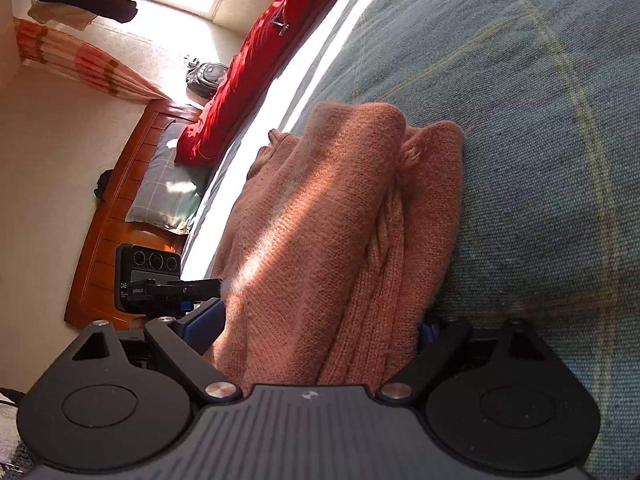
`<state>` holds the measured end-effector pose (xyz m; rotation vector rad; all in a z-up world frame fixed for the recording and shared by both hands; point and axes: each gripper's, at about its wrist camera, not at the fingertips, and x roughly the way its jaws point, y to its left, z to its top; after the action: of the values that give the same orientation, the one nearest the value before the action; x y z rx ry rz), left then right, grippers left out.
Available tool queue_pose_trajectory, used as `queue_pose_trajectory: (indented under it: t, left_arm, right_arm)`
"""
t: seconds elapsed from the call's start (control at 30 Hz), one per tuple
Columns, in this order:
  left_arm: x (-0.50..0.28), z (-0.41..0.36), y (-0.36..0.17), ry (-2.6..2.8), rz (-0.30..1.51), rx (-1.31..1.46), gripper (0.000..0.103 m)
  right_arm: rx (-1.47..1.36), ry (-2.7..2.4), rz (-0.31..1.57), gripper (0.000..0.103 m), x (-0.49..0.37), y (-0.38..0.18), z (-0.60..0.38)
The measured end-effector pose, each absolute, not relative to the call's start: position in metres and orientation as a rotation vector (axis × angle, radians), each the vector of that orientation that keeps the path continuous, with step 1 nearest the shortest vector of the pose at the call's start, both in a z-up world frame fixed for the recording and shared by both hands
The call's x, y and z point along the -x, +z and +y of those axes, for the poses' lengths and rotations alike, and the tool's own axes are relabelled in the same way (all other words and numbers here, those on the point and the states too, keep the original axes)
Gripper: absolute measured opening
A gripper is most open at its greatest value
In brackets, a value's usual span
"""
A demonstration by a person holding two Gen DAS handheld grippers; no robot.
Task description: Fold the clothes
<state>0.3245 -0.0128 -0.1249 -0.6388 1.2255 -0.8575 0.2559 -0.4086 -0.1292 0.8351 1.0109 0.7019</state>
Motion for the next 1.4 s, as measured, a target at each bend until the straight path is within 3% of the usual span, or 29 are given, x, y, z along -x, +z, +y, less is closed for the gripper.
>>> queue_pose_trajectory:
  t: [0.07, 0.17, 0.43, 0.57, 0.63, 0.77, 0.93, 1.13, 1.4]
  left_arm:
    - [-0.325, -0.013, -0.125, -0.865, 1.220, 0.637, 0.075]
    - [-0.323, -0.012, -0.124, -0.865, 1.207, 0.634, 0.075]
    - [-0.321, -0.014, -0.123, -0.830, 1.194, 0.633, 0.075]
    - [-0.319, -0.013, -0.121, -0.800, 1.206, 0.656, 0.075]
    - [-0.313, -0.009, -0.121, -0.781, 1.211, 0.686, 0.074]
    - [-0.317, -0.012, -0.126, -0.779, 1.218, 0.716, 0.074]
    - [-0.325, -0.030, -0.120, -0.810, 1.228, 0.628, 0.085]
    - [-0.316, -0.022, -0.118, -0.779, 1.215, 0.650, 0.076]
    - [-0.319, -0.019, -0.115, -0.800, 1.218, 0.649, 0.074]
  right_arm:
    - [-0.869, 0.690, 1.008, 0.068, -0.255, -0.137, -0.418]
    - [-0.887, 0.670, 1.016, 0.060, -0.256, -0.141, -0.423]
    - [-0.961, 0.672, 1.054, 0.065, -0.266, -0.144, -0.423]
    - [-0.953, 0.713, 1.084, 0.081, -0.276, -0.139, -0.414]
    - [-0.929, 0.721, 1.099, 0.082, -0.276, -0.136, -0.412]
    - [-0.937, 0.750, 1.105, 0.082, -0.278, -0.138, -0.411]
    - [-0.975, 0.764, 1.095, 0.083, -0.287, -0.142, -0.409]
    - [-0.996, 0.757, 1.077, 0.083, -0.272, -0.136, -0.410]
    - [-0.996, 0.699, 1.087, 0.075, -0.280, -0.143, -0.405]
